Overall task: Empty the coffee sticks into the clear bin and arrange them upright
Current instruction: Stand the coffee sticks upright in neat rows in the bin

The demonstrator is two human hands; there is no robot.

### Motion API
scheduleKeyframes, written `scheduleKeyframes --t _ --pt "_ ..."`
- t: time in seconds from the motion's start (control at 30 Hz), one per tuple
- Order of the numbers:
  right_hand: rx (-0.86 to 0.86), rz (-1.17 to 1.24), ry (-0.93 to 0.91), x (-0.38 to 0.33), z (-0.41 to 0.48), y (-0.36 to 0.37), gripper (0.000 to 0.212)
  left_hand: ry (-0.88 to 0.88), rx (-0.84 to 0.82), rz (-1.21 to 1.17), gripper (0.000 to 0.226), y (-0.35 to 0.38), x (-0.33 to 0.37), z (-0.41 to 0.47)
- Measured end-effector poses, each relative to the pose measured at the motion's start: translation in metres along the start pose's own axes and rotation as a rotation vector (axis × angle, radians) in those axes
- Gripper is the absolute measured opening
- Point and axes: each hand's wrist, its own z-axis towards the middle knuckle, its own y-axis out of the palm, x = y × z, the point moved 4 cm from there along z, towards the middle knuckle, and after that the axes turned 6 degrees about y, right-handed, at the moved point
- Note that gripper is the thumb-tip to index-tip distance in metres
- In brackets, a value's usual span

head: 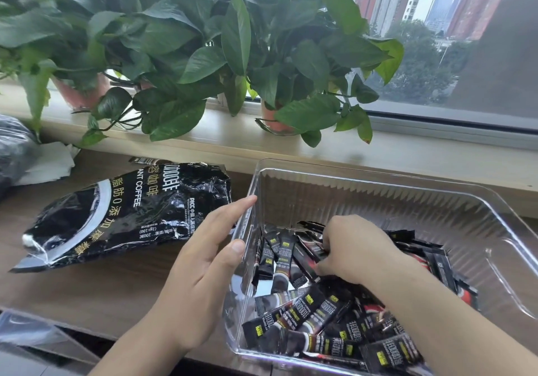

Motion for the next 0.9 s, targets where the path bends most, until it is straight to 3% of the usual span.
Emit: scheduleKeyframes --t 0.2,0.4,0.57,0.73,0.9 --pt "-0.077 -0.164 -0.002 0.022 -0.008 -0.001 0.021 0.024 0.001 0.011 0.051 0.000 0.000 0.000" --pt "0.142 0.322 -0.206 -0.011 -0.008 -0.029 0.027 0.024 0.014 -0.008 0.051 0.001 0.000 0.000" --pt "0.035 0.066 -0.362 -0.048 0.015 0.007 0.059 0.021 0.006 -0.035 0.050 0.001 0.000 0.000" --pt "-0.007 0.036 -0.402 -0.034 0.010 0.011 0.034 0.020 0.013 -0.025 0.051 0.001 -0.002 0.000" --pt "-0.068 0.035 -0.423 -0.020 -0.006 0.016 0.028 0.026 0.023 -0.022 0.051 0.002 -0.002 0.001"
